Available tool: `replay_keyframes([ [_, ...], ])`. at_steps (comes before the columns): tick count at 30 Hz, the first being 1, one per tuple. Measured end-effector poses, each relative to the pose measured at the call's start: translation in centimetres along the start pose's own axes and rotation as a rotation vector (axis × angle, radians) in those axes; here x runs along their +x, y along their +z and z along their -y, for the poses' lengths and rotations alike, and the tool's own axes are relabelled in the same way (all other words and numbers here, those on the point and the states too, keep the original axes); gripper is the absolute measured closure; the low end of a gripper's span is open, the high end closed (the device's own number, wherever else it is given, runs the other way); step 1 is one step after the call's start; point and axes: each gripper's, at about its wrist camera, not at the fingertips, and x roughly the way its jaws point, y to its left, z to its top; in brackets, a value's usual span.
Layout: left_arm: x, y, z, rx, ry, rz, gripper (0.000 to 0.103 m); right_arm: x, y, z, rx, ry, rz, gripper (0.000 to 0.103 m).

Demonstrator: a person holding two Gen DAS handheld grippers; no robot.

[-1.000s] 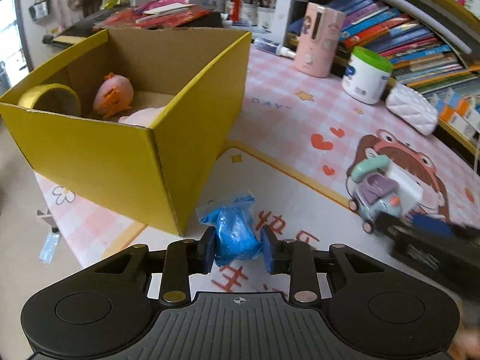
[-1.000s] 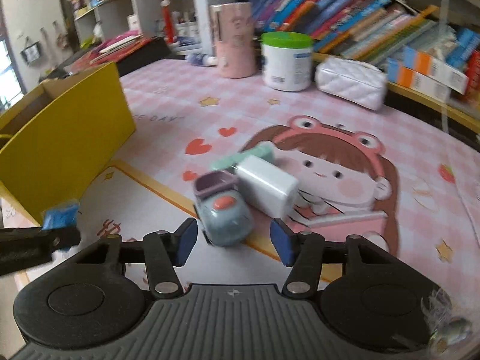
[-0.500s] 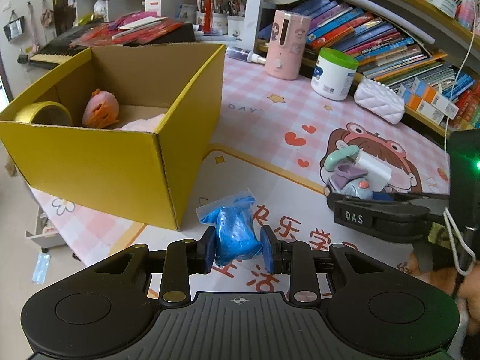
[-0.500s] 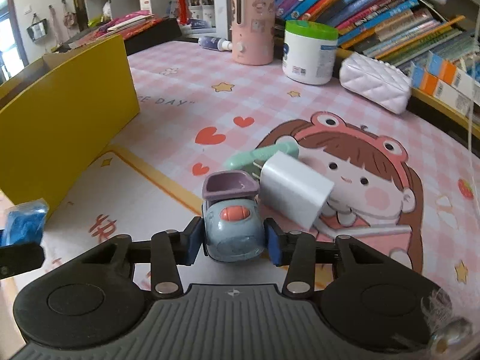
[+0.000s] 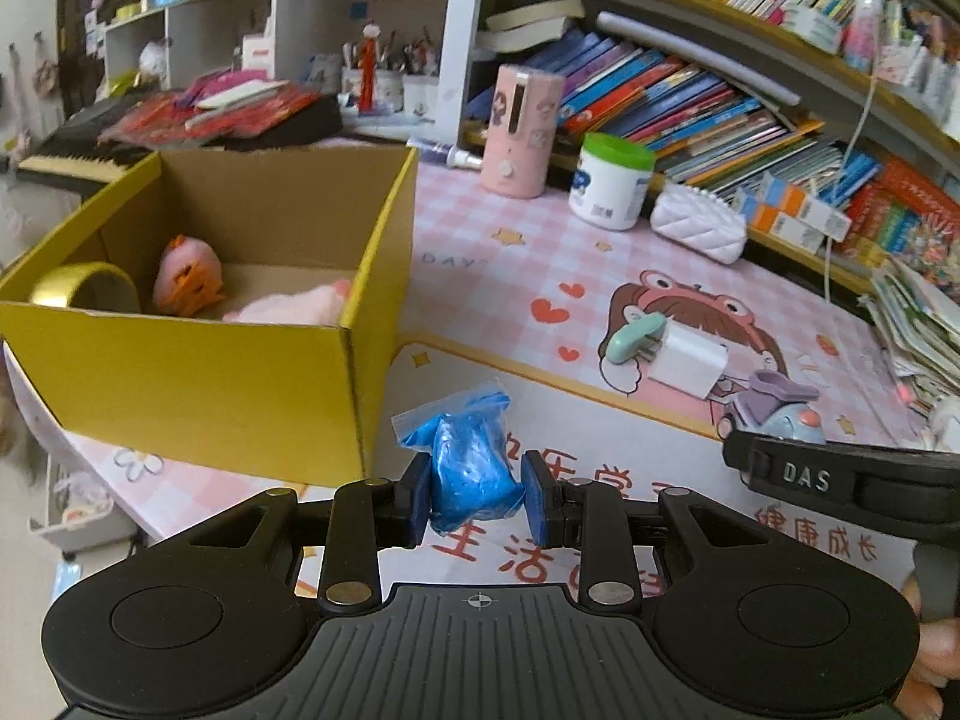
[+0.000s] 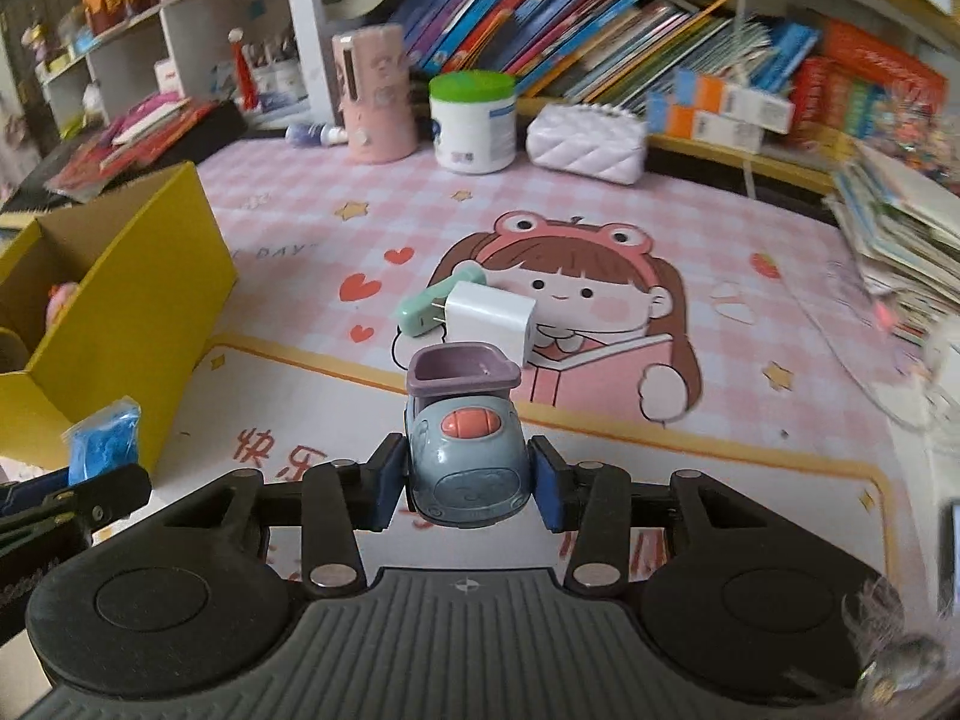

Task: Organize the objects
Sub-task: 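Lift the blue bag and toy car and carry them over the yellow box with both tools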

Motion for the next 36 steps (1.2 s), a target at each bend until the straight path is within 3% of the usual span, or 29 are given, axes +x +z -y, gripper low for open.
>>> replay_keyframes([
  [7,-2.6,-1.2,-3.7,0.005,-0.019,0.016,0.074,-2.7,-2.2,-3.7,-0.001,-0.025,0.008,0.062],
  [16,-5.4,-3.1,-9.2,-0.021,0.018,-0.001,0.074,-5.1,-5.4,-10.0,-0.070,-0.010,0.002,0.062],
  [36,-10.1,-6.7,-18.2,-0.026,0.087,0.000,0.074,-7.3,-10.6,-20.1,-0.126,0.077,-0.016,0.062],
])
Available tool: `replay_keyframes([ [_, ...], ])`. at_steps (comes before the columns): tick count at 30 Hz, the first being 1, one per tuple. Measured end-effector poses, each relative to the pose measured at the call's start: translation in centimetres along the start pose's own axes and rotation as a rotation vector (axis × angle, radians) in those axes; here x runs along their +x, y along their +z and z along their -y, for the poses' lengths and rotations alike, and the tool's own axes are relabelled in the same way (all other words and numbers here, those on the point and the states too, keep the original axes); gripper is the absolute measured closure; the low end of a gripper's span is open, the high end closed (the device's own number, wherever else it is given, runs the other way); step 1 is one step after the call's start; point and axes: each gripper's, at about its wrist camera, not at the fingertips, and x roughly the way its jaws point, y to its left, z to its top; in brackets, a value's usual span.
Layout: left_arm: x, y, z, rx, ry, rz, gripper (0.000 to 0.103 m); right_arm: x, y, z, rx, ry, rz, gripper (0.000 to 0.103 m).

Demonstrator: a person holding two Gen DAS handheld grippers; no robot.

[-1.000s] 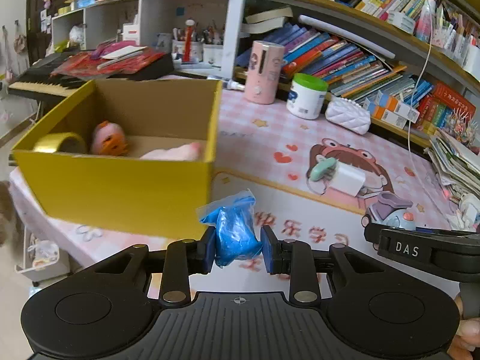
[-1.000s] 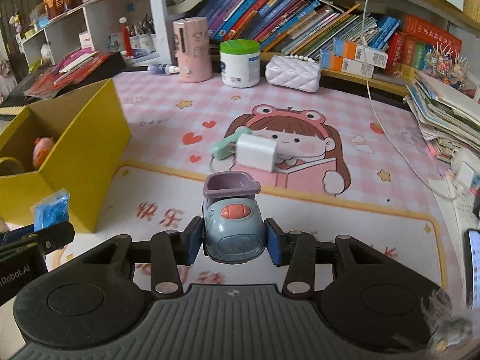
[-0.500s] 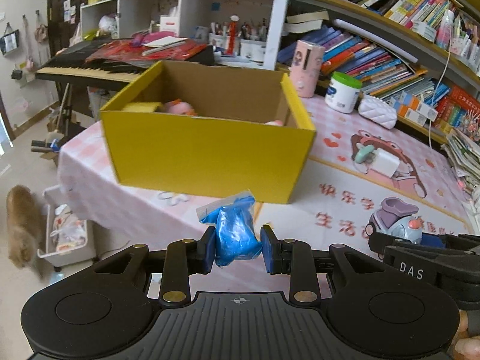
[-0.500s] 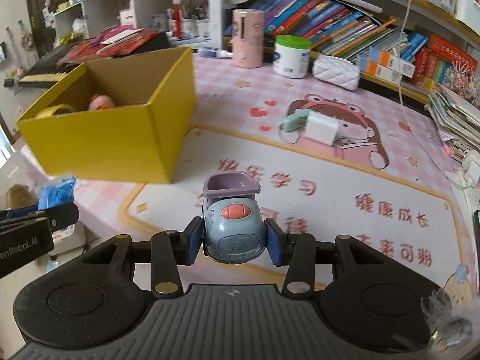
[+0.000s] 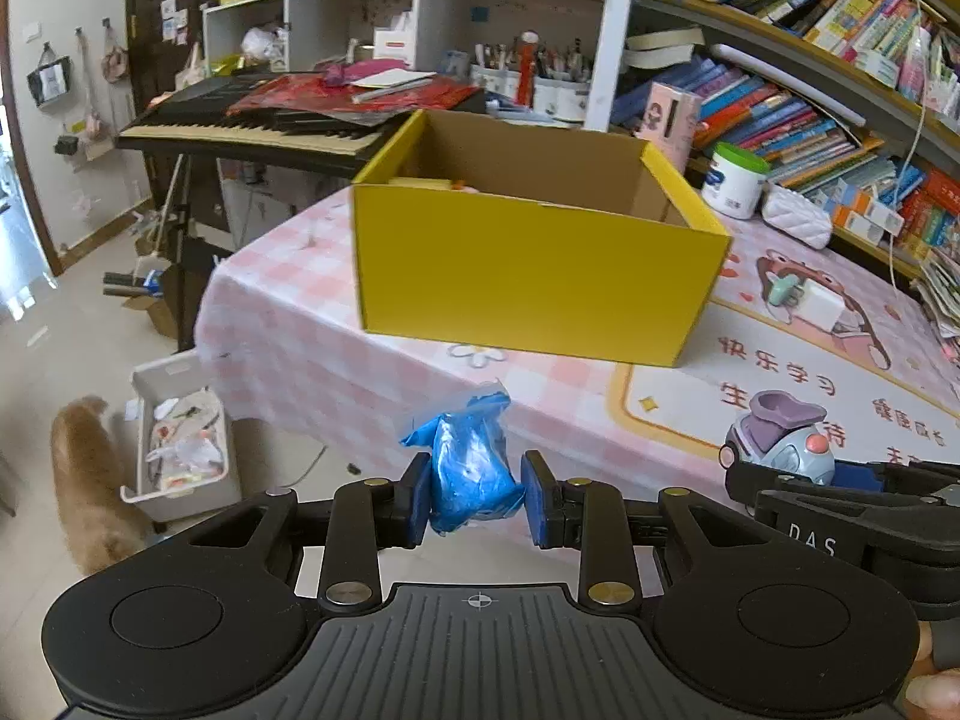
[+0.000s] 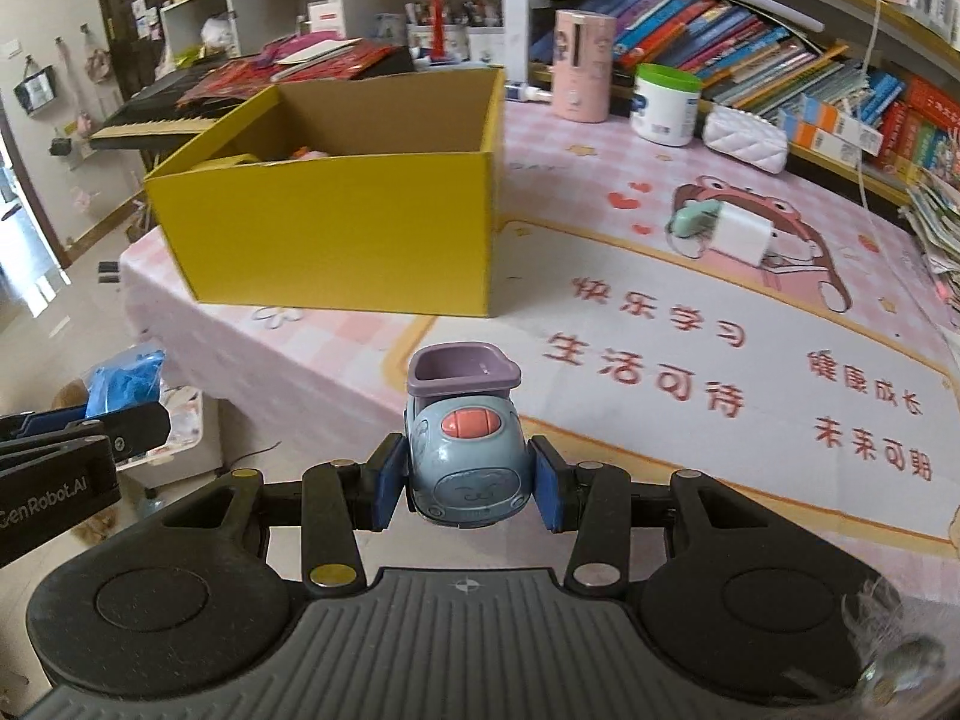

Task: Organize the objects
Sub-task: 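Lift the blue bag and toy car and carry them over the yellow box with both tools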

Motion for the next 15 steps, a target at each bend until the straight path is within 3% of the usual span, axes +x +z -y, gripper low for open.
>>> replay_keyframes([
  [15,-1.5,0.1,-2.1,-0.002,0.003,0.048,0.074,-1.1,0.2,-3.4,-0.052,0.025,0.029,0.062],
])
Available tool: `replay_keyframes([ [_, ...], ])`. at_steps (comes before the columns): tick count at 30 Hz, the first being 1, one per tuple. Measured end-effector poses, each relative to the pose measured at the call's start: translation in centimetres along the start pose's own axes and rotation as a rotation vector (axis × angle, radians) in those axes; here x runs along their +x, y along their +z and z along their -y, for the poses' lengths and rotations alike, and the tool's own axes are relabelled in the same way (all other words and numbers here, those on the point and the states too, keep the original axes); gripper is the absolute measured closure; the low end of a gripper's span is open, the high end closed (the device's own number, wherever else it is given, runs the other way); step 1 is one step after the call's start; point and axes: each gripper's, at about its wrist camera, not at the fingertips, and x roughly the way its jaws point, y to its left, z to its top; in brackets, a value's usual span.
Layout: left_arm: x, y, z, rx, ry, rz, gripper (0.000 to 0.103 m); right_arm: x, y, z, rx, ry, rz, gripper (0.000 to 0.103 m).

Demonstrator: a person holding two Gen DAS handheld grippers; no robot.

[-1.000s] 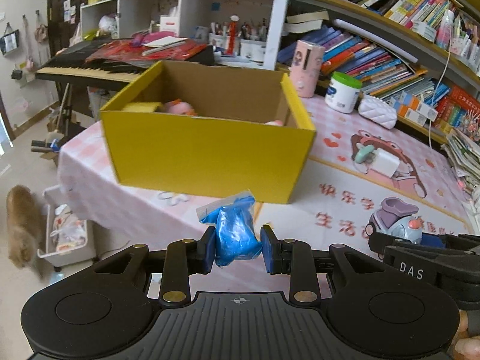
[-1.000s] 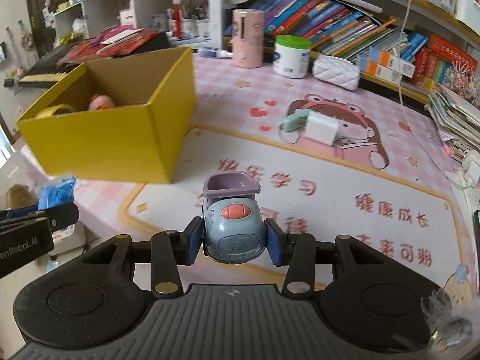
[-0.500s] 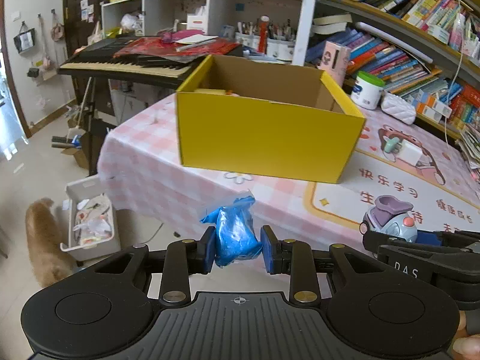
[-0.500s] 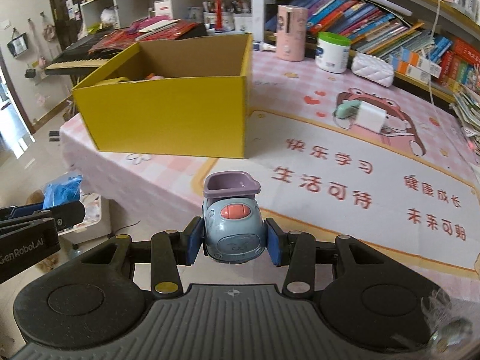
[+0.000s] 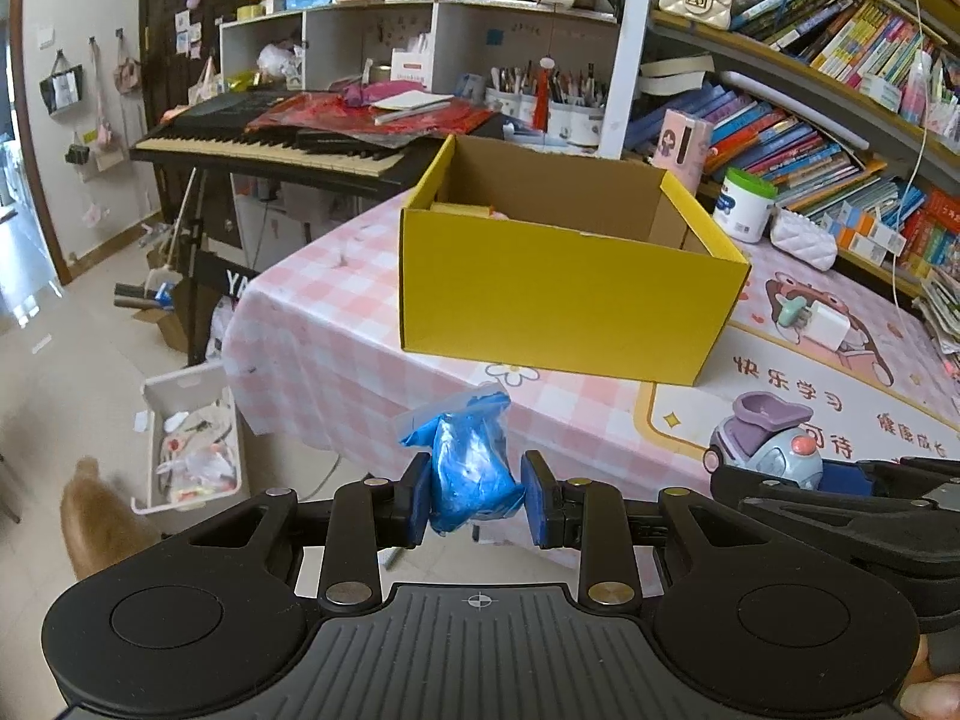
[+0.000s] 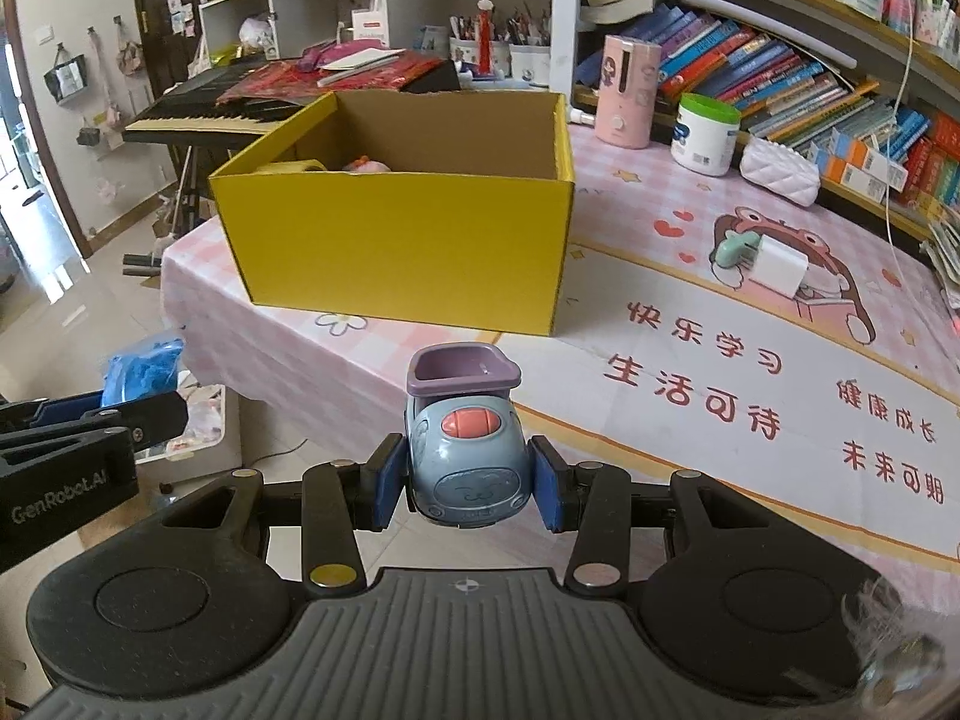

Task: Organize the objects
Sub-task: 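Lift the blue bag and toy car and carry them over the yellow box with both tools, then lower both tools into the box and open them to drop the bag and car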

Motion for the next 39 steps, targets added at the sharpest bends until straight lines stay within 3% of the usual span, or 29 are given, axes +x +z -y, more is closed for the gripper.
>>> replay_keyframes([
  [9,-0.7,2.1,-0.2,0.006,0.052,0.098,0.074,-0.7,2.1,-1.3,-0.050,-0.024,0.073,0.062],
  [22,1.4,8.8,2.4,0.051,0.059,0.239,0.074,0.4,9.6,0.1,-0.044,0.015,0.241,0.062],
  [32,6.2,12.4,4.5,0.045,0.091,0.231,0.074,5.2,14.7,3.1,-0.073,0.037,0.249,0.062],
  [39,9.8,13.4,5.7,0.060,0.132,0.167,0.074,9.3,15.9,4.1,-0.121,0.075,0.183,0.062],
])
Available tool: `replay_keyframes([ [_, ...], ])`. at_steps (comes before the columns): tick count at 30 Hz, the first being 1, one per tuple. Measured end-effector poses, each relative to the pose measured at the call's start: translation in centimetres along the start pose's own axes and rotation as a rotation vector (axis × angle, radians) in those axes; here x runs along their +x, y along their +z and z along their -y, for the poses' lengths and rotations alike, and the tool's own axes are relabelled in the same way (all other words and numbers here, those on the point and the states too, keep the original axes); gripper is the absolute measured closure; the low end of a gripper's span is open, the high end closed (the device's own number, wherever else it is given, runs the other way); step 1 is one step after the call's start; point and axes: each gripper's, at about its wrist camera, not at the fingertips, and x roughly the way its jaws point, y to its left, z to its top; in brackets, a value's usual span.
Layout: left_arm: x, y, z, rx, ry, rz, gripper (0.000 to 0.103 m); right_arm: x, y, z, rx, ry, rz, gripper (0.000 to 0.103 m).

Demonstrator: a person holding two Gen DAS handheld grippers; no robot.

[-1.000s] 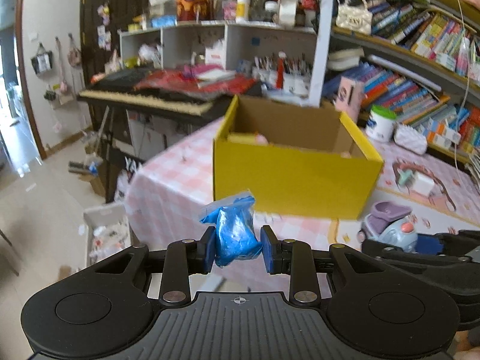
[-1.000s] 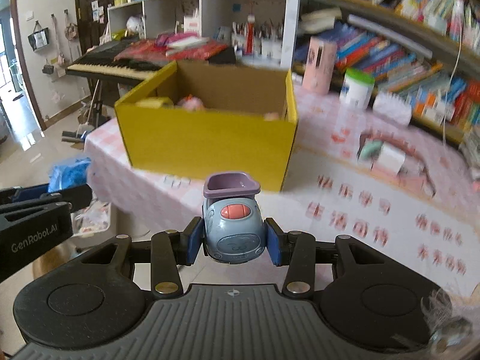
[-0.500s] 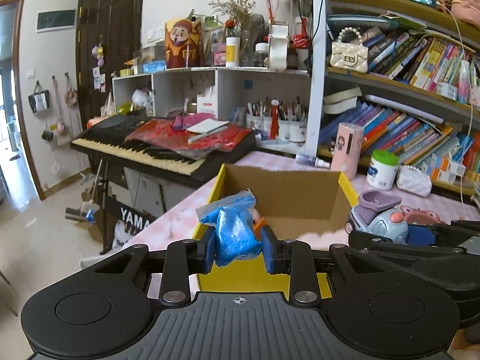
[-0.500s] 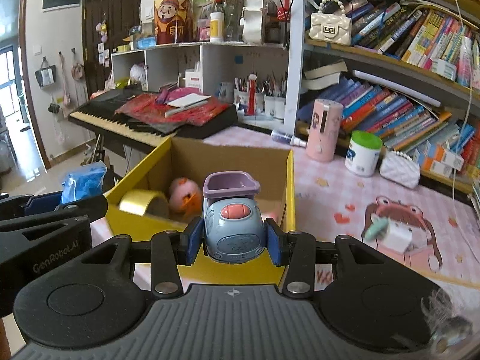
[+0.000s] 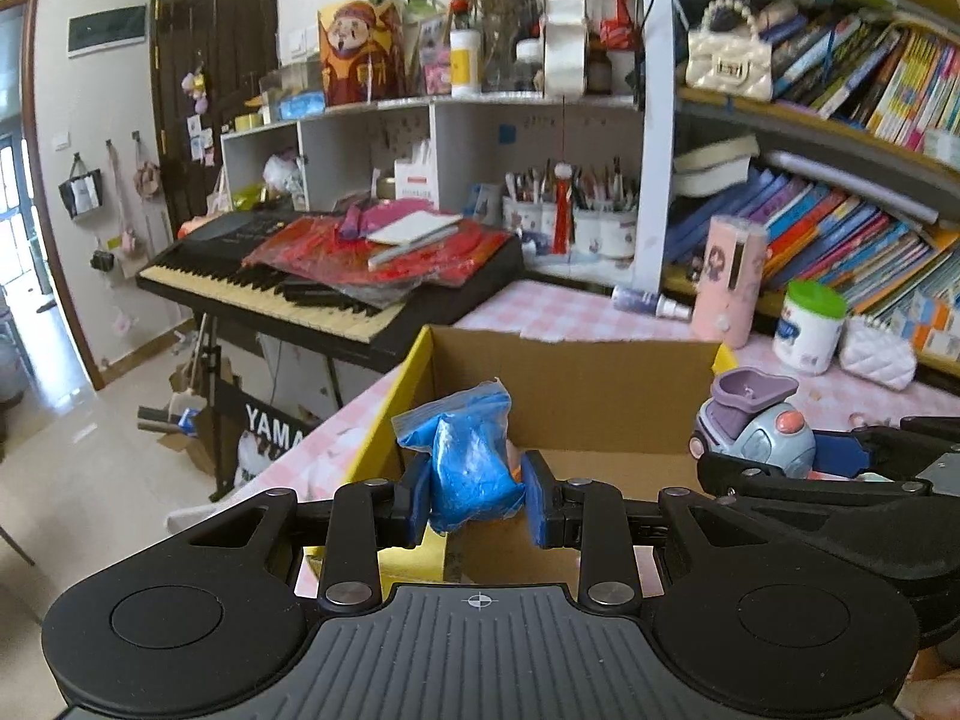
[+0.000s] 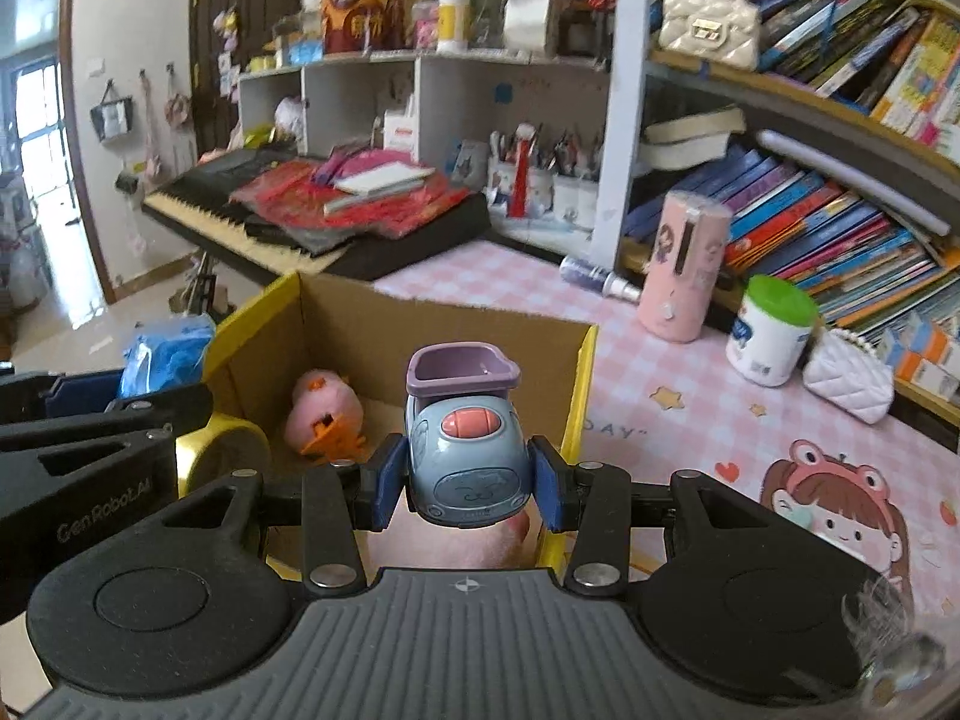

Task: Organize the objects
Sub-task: 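Lower both tools into the box and open them to drop the bag and car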

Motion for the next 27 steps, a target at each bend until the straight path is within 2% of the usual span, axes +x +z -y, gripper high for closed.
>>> replay_keyframes([
  [11,4.1,-0.1,1.0,-0.007,0.023,-0.110,0.074,4.8,-0.1,1.1,-0.052,0.059,-0.095,0.062],
  [16,5.2,-0.5,1.1,-0.012,0.023,-0.156,0.073,5.6,-0.1,0.8,-0.082,0.090,-0.107,0.062],
  [27,5.9,-1.1,0.8,-0.039,0.030,-0.188,0.071,6.5,-0.2,0.0,-0.136,0.082,-0.125,0.061],
])
